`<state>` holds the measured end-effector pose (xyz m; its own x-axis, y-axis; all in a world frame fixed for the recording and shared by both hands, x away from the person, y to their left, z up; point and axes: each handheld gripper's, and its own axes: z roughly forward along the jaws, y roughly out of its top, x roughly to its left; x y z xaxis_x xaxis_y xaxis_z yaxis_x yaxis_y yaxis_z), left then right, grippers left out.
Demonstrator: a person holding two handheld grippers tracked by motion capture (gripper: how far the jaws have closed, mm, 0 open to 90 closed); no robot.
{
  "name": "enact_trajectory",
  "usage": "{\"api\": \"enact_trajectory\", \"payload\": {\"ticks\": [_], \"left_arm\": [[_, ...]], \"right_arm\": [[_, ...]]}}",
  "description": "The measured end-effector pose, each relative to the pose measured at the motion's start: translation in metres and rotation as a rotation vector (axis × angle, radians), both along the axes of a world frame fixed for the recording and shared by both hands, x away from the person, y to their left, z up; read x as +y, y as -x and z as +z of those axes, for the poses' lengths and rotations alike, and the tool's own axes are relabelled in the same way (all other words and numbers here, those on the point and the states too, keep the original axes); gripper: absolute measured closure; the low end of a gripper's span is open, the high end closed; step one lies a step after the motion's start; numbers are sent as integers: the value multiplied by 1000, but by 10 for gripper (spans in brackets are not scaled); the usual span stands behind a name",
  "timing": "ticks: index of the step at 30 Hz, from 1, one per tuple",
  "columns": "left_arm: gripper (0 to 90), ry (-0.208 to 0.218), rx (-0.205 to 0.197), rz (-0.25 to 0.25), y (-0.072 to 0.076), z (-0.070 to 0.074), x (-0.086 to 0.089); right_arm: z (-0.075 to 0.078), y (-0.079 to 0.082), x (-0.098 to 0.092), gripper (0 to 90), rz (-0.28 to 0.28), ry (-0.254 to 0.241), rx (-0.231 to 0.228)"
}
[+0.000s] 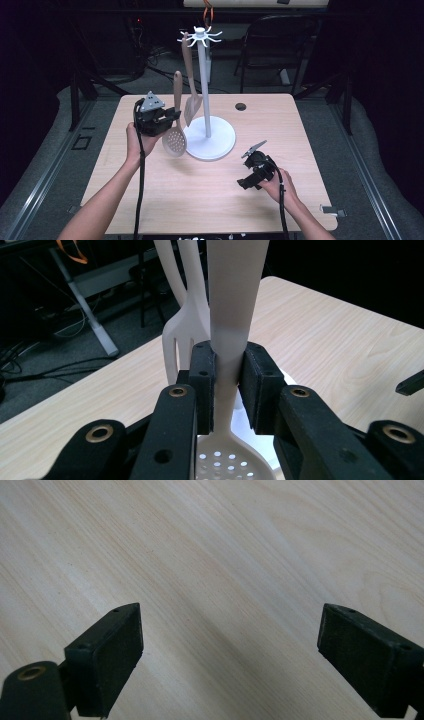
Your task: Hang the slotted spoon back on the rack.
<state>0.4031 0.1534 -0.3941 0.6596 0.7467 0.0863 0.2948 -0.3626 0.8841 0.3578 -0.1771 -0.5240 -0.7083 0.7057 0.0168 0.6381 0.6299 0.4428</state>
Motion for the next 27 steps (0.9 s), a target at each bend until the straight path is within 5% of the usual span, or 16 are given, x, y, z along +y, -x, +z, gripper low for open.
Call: {"api": "enact_trajectory", "payload": {"ticks": [27], "left_arm": [[765,30,-29,29,-25,46,-20]], "right_arm": [[0,0,0,107,2,-1,1]]}}
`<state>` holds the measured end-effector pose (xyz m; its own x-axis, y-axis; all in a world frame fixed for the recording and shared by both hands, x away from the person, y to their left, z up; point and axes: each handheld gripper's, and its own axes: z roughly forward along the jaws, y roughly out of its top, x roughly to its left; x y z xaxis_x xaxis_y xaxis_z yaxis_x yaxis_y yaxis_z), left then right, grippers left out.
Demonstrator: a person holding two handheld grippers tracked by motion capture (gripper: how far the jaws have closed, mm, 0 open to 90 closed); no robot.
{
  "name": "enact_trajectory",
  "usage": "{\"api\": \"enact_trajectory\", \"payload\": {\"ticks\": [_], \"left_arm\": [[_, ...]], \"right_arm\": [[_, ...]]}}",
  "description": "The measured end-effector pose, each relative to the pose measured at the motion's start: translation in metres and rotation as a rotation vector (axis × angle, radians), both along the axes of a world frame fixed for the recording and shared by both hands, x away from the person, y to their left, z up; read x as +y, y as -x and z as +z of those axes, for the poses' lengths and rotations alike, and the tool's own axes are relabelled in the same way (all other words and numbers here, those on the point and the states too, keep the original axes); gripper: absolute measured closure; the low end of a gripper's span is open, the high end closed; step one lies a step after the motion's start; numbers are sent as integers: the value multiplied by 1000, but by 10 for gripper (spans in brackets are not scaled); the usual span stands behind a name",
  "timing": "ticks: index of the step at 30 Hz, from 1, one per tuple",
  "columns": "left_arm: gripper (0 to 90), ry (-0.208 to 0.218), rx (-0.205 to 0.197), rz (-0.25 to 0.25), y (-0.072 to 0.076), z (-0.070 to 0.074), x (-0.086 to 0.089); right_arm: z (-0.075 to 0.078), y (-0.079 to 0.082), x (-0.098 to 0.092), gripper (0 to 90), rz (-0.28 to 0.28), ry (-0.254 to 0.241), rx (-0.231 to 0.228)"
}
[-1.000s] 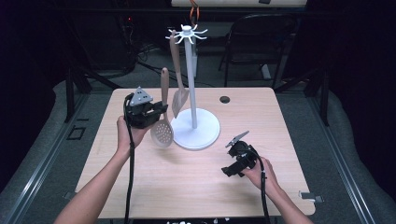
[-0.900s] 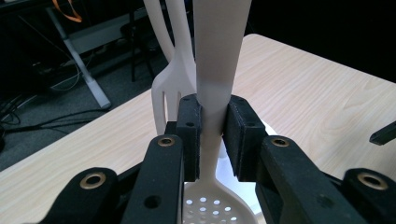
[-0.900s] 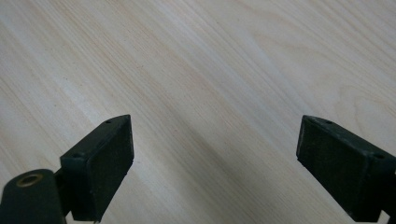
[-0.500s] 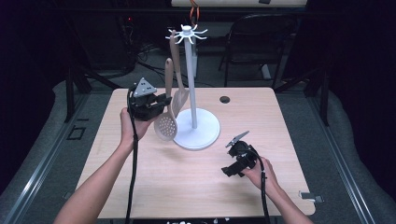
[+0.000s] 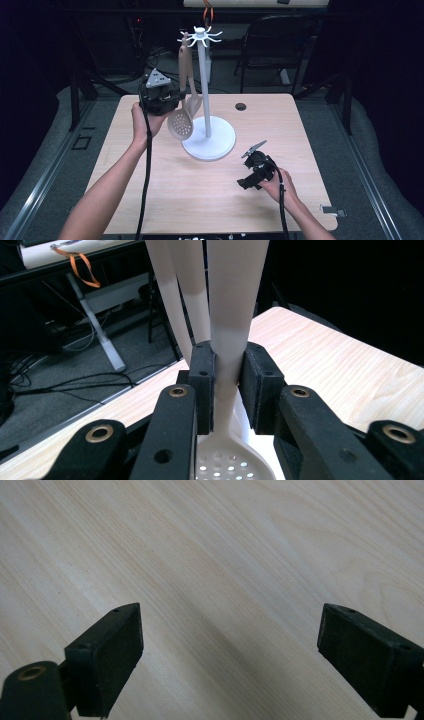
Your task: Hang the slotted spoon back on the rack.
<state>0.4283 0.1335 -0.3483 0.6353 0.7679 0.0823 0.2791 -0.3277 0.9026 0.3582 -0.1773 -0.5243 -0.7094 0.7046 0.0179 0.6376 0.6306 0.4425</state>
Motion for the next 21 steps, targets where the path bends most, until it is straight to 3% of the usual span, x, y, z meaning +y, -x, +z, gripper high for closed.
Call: {"api": "enact_trajectory", "payload": {"ticks": [13,21], "left_arm": [[765,-21,14,9,-10,5,-11],[764,-26,31,20,-18,1,-17]], "right_arm": [[1,0,0,107,1,7,1],[0,0,0,107,-1,-3,-1]]}}
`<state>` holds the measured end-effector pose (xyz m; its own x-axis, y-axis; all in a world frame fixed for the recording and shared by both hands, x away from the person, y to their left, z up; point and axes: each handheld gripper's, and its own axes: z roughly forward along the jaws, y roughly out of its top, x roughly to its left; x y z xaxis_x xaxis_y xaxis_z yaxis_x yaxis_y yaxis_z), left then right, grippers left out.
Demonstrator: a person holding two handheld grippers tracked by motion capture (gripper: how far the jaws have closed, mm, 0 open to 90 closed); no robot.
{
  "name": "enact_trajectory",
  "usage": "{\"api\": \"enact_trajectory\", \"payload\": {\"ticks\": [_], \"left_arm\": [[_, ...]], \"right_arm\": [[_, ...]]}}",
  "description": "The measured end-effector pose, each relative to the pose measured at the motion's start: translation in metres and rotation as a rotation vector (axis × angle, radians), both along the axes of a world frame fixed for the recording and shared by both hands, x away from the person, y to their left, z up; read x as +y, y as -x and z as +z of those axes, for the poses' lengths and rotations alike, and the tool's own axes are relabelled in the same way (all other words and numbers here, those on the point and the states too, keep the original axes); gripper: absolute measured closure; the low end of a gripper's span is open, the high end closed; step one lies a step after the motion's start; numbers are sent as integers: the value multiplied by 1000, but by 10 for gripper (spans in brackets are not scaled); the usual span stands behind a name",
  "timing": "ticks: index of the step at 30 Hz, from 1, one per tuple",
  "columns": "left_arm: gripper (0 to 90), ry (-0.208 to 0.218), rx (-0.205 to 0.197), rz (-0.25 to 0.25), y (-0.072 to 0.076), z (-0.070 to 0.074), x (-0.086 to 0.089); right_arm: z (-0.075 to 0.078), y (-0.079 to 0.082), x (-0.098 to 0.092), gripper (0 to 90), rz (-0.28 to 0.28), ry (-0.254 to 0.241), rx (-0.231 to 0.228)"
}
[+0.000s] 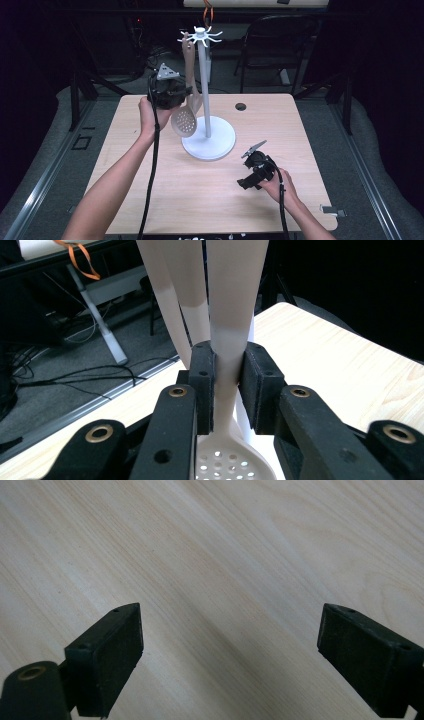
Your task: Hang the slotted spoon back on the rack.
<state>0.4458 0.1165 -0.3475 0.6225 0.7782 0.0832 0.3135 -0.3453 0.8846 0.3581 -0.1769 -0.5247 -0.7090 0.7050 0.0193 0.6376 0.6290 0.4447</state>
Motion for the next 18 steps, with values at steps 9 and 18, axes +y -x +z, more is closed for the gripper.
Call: {"api": "enact_trajectory", "payload": {"ticks": [9,18], "left_arm": [[750,24,-5,21,1,-5,-2],[366,10,19,35,18,-13,6]], "right_arm": [[0,0,0,107,4,1,2],[1,1,0,107,-1,1,0]]}}
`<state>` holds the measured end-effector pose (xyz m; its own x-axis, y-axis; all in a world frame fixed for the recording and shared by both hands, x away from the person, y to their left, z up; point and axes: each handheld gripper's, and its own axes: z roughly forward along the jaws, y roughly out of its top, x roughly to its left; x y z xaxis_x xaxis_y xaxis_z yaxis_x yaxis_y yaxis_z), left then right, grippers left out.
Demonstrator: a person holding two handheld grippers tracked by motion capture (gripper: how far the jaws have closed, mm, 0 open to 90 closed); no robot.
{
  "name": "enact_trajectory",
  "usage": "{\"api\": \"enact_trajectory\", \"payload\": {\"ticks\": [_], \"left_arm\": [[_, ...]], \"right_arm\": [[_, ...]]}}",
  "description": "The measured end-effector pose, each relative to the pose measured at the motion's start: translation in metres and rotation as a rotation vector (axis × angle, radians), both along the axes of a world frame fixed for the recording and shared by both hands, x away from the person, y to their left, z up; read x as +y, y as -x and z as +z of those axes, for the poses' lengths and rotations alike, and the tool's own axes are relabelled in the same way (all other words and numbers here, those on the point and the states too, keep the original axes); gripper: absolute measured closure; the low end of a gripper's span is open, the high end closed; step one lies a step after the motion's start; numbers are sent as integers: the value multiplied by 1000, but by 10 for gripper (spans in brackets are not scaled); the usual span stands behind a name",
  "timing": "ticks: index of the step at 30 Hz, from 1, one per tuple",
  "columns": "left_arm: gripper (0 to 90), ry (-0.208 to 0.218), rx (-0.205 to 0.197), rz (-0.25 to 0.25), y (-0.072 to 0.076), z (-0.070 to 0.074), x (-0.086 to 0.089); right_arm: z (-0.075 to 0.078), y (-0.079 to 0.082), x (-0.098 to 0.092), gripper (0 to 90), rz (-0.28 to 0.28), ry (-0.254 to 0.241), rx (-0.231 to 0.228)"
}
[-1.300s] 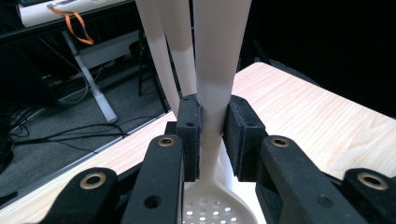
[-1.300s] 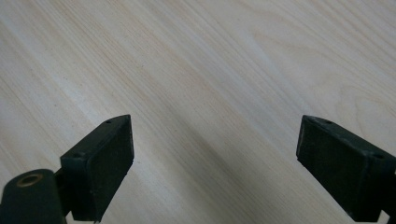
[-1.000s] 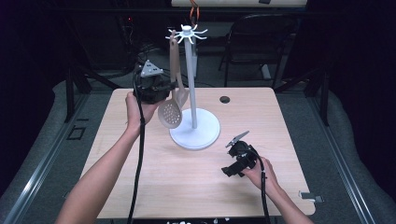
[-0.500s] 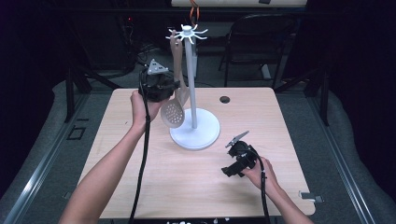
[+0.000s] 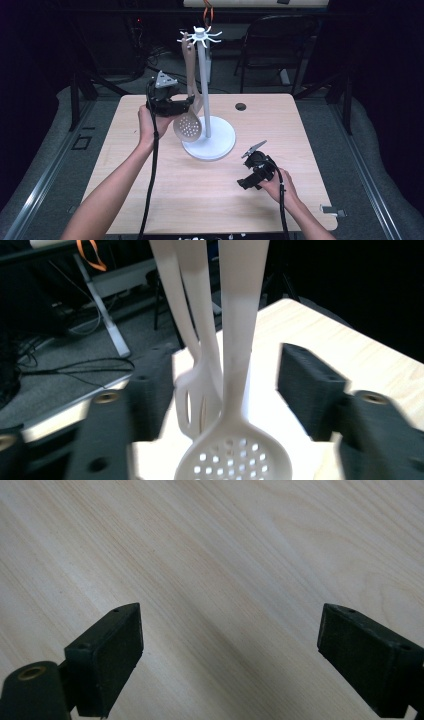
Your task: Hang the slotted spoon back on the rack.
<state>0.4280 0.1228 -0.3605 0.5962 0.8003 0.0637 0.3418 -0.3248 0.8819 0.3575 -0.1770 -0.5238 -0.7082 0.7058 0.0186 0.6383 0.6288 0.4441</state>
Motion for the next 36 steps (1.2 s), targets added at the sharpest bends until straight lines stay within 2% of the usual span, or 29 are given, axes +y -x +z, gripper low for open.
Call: {"api": "enact_trajectory", "payload": {"ticks": [1,2,3,10,18,26,29,31,36], "left_arm": [[338,0,6,-2,2,-2,2],[302,-2,14,-3,5,-4,5],[273,-3,20,-2,8,-7,7],[178,-27,69,10,26,-28,25],[155,-52,121,37,40,-58,45],[152,-69,199,68,51,-94,62],[150,-75,223,79,54,-106,67],[148,-83,245,83,57,-115,70],[142,-103,289,90,61,-132,74]], "right_arm": [[0,0,0,107,0,0,0],[-3,1,1,107,-21,-39,-13],[0,0,0,107,4,-5,0],[-1,-1,0,106,12,8,-6],[0,-1,0,106,10,8,0],[-1,0,0,105,0,-4,-1],[0,0,0,105,10,10,0],[0,0,0,105,2,-5,-2],[1,0,-1,105,2,5,-4]]}}
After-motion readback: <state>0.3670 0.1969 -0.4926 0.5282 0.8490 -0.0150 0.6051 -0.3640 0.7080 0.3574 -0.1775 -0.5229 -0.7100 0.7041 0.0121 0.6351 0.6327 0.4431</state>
